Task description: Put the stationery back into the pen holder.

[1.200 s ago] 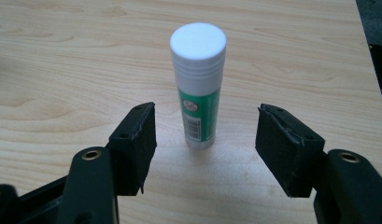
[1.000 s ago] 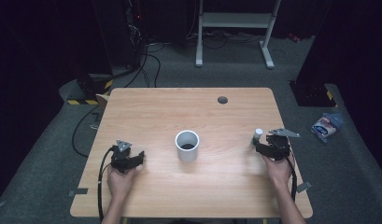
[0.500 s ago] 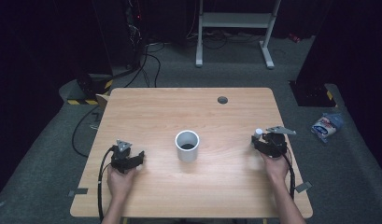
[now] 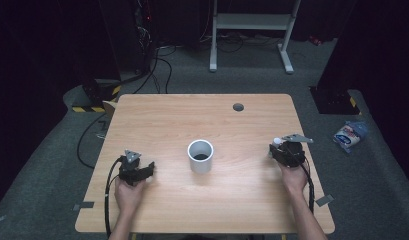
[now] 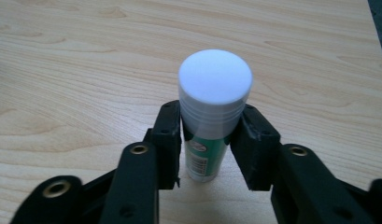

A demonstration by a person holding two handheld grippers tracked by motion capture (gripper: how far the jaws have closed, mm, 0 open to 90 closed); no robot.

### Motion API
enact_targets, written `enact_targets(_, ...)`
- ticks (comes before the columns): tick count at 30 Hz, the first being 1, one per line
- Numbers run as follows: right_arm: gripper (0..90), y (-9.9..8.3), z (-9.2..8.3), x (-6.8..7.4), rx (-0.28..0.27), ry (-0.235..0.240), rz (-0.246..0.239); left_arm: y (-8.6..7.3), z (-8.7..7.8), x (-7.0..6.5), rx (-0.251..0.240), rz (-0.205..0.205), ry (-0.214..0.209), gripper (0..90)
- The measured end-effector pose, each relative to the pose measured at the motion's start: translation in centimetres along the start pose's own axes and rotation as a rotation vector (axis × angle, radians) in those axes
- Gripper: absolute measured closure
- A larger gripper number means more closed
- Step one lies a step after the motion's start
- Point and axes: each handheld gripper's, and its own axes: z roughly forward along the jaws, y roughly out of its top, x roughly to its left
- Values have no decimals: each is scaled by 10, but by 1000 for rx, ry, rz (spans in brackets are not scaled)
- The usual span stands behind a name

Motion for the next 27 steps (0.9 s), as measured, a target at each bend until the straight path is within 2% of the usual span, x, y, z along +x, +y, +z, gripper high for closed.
enact_targets(11, 651, -1, -4, -4, -20, 32, 19, 0, 0, 0, -1, -1, 1, 315)
enact_targets(17, 652, 1, -14, -8, -37, 89, 36, 0, 0, 0, 0, 0, 0, 313)
enact_targets(20, 653, 2, -18, -6, -35, 105, 18, 0, 0, 0, 0, 0, 0, 313)
enact_targets(27, 653, 1, -23, -1, -38, 125, 11, 0, 0, 0, 0, 0, 0, 313)
